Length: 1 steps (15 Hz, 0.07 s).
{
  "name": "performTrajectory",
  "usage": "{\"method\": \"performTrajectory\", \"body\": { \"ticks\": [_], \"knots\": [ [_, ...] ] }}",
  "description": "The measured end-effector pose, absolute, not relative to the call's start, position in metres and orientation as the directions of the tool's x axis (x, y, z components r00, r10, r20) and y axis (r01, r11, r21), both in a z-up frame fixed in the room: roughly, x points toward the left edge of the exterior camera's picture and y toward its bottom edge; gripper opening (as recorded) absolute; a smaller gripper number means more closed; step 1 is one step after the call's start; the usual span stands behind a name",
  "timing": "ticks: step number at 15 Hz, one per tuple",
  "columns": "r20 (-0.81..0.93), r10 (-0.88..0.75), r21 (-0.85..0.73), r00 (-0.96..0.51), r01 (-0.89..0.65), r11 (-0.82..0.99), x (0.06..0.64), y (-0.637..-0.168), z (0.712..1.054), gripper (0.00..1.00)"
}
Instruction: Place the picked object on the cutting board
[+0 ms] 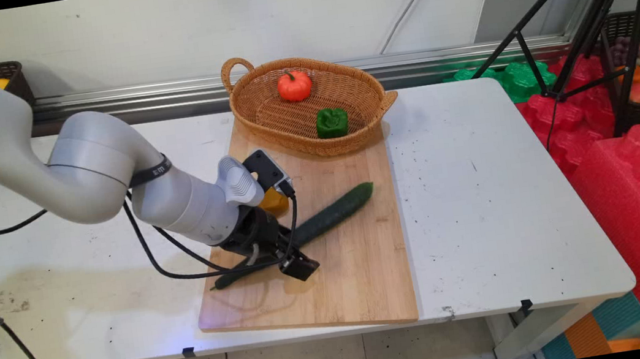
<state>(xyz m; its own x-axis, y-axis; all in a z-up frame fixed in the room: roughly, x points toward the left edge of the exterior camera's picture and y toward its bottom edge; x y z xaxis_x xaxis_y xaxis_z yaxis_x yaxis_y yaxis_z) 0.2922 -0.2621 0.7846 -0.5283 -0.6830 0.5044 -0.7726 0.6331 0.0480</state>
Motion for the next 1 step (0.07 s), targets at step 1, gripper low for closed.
{"method": "performTrajectory", "body": {
  "ticks": [1],
  "knots": [
    [0.508,-0.679,0.047,-0.53,-0.77,0.636,0.2925,-0.2612,0.7856,1.0]
  ]
}}
